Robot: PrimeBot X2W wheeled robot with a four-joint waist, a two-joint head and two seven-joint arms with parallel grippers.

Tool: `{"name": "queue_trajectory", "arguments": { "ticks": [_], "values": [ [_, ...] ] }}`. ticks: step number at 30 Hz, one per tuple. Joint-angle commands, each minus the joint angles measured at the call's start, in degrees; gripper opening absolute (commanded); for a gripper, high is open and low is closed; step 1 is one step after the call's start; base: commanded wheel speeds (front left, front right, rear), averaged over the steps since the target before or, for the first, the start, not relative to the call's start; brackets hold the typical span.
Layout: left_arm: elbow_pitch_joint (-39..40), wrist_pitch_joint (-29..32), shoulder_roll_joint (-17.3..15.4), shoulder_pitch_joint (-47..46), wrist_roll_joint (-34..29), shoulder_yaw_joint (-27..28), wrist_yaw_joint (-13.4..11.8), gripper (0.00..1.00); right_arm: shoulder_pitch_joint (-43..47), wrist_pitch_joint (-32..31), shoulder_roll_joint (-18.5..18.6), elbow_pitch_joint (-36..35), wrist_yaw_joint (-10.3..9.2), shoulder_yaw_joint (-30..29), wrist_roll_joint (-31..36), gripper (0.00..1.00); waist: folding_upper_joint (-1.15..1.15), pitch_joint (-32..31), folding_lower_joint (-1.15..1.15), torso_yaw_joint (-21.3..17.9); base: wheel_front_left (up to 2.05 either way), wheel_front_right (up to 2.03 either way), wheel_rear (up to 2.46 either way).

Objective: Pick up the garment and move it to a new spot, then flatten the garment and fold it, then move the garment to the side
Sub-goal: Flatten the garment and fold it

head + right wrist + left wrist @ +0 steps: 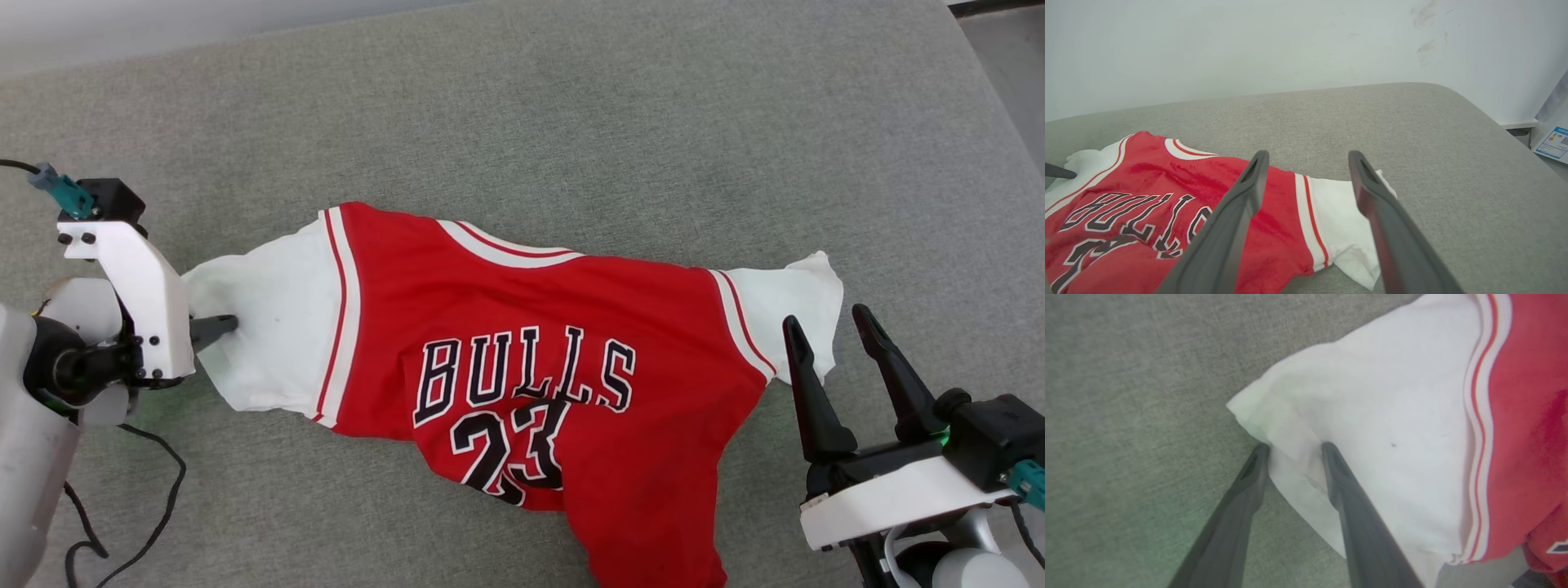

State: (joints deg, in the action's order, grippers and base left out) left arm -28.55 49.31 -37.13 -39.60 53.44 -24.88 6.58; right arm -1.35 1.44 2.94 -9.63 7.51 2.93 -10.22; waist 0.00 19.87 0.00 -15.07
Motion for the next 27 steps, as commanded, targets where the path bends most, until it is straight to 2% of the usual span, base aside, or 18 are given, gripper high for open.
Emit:
{"name": "queue_trajectory", "arguments": {
  "ticks": [1, 6, 10, 17, 21, 27],
  "values": [
    [-1.93, 0.61, 3.35, 3.57, 0.51, -2.27, 0.41, 0.0, -0.9, -0.03, -0.1, -0.12, -0.04, -0.02, -0.24, 1.0, 0.0, 0.12, 0.0, 0.09, 0.0, 0.0, 0.0],
    [-3.15, -3.75, 3.4, 4.28, -2.29, -3.46, 0.39, 0.0, -1.01, -0.78, -0.1, 0.61, -0.04, -0.73, -0.6, 1.0, 0.0, -1.15, 0.0, 1.25, 0.0, 0.0, 0.0],
    [-2.67, -10.88, 3.6, 3.45, -5.52, -3.21, -0.09, 0.0, -1.19, -1.88, -0.08, 1.5, -0.04, -1.43, -0.89, 1.0, 0.0, -3.15, 0.0, 2.64, 0.0, 0.0, 0.0],
    [-0.42, -22.59, 4.69, 3.36, -10.7, -3.08, -2.78, 0.0, -2.28, -6.28, -0.08, 4.83, -0.04, -4.67, -2.69, 1.0, 0.0, -7.03, 0.0, 5.43, 0.0, 0.0, 0.0],
    [2.36, -26.06, 5.19, 4.09, -12.08, -3.15, -3.86, 0.0, -4.67, -14.15, 0.64, 9.57, -0.04, -8.94, -3.96, 1.0, 0.0, -8.49, 0.0, 6.81, 0.0, 0.0, 0.0],
    [7.55, -27.59, 5.68, 5.27, -13.08, -3.93, -4.68, 0.0, -10.4, -30.37, 4.97, 17.93, -0.04, -13.38, -5.83, 1.0, 0.0, -9.27, 0.0, 8.87, 0.0, 0.0, 0.0]
  ]
}}
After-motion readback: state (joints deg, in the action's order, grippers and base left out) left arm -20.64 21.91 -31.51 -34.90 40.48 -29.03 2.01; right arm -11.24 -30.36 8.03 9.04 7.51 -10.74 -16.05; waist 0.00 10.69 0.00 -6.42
